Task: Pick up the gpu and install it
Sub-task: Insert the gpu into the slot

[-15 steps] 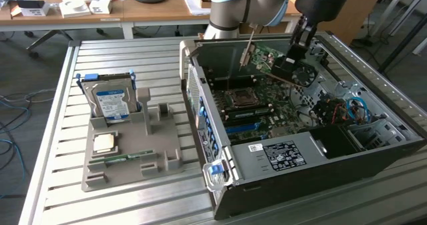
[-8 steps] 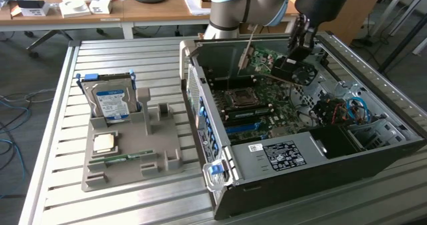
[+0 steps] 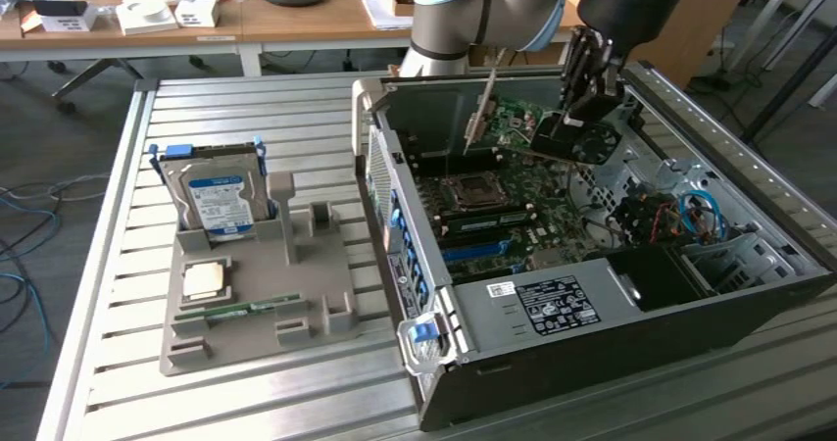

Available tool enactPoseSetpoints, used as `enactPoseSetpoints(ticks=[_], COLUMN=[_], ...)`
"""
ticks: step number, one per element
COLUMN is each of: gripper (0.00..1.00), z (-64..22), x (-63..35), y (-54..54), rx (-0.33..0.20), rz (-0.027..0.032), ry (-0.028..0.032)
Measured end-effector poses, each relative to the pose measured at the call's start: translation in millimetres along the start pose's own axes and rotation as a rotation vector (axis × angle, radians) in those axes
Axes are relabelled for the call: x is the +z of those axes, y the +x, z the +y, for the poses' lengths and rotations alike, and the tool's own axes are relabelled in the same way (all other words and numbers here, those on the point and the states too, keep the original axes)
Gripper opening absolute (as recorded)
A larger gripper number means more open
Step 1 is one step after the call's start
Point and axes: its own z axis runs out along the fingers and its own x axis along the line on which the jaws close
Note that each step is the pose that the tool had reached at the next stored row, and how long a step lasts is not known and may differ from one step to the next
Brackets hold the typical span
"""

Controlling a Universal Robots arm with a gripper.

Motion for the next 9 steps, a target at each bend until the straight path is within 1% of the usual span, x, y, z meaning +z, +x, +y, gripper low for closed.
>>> enactPoseSetpoints(ticks=[9], gripper=[0.26], z=[-0.1], x=[0.8], y=[0.0], rx=[-0.163], rz=[0.0097], ry=[-0.0035])
